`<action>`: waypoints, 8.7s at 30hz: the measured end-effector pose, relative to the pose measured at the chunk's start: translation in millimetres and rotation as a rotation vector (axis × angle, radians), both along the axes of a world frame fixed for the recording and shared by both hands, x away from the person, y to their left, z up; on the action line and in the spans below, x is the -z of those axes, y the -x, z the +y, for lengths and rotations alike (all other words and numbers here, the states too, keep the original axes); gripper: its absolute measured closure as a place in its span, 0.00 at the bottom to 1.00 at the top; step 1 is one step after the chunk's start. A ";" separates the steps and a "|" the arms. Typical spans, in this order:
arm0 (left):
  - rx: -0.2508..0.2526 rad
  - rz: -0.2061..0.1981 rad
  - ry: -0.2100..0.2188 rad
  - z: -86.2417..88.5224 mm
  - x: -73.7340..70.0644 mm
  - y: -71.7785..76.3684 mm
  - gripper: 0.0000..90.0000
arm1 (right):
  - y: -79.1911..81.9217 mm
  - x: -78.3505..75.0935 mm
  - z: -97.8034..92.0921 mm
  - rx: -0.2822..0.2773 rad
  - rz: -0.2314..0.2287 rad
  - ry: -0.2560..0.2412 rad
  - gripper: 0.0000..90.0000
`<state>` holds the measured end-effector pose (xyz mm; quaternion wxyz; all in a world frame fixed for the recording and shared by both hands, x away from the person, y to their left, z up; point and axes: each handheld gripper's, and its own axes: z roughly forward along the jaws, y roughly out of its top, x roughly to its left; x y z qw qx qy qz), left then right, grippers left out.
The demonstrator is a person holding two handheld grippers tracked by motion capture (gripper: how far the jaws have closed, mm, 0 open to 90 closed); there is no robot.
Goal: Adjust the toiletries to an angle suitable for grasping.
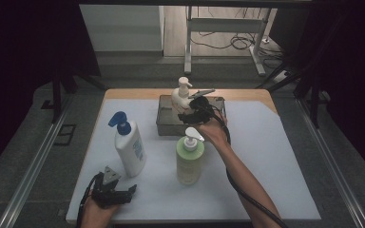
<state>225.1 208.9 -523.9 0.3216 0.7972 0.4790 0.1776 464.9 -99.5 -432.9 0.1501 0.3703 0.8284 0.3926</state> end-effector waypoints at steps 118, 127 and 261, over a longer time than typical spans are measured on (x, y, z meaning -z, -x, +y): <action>0.000 0.001 0.000 -0.1 -0.1 0.0 0.13 | -3.9 30.6 41.0 -0.008 0.100 0.061 0.95; 0.000 0.000 -0.002 0.0 -0.1 0.0 0.13 | 1.5 20.8 30.6 -0.006 0.070 0.067 0.83; 0.000 -0.003 0.000 -0.2 0.1 0.1 0.14 | 175.2 3.6 -82.4 -0.333 0.053 -0.067 0.05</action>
